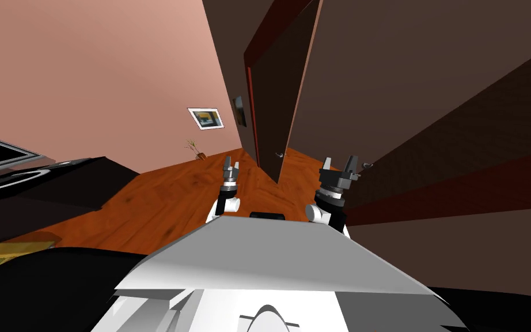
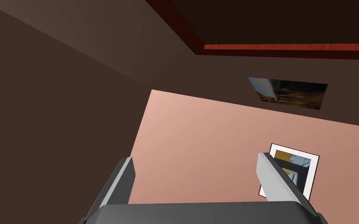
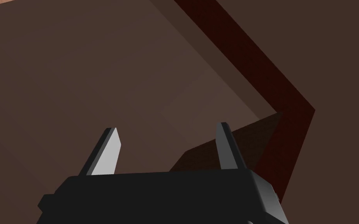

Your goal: Push the door open

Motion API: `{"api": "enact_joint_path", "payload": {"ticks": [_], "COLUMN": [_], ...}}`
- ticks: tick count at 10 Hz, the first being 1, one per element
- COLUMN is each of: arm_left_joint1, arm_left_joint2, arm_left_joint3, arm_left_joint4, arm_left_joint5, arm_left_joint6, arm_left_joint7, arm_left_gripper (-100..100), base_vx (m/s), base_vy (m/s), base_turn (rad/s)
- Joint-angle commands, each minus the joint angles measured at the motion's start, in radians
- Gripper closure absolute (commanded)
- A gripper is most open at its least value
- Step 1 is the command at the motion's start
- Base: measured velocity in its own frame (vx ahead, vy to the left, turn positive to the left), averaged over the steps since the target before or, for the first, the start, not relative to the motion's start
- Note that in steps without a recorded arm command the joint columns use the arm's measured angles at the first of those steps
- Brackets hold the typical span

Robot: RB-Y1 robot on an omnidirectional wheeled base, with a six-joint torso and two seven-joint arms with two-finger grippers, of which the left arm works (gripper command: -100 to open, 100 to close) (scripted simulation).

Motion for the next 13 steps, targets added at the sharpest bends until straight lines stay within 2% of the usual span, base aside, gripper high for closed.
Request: {"api": "enact_joint_path", "payload": {"ticks": [1, 11, 12, 13], "arm_left_joint1": [-0.009, -0.129, -0.142, -0.142], "arm_left_joint2": [0.008, 0.046, 0.049, 0.049], "arm_left_joint3": [-0.008, -0.052, -0.057, -0.057], "arm_left_joint4": [0.031, 0.324, 0.348, 0.357], "arm_left_joint5": [0.000, 0.000, 0.000, 0.000], "arm_left_joint6": [-0.008, -0.080, -0.088, -0.088], "arm_left_joint7": [0.003, 0.021, 0.023, 0.023], "arm_left_gripper": [-100, -100, -100, -100], "base_vx": [0.079, 0.090, 0.075, 0.054], "base_vy": [0.027, 0.036, 0.050, 0.025], "base_turn": [-0.084, -0.099, -0.119, -0.046]}}
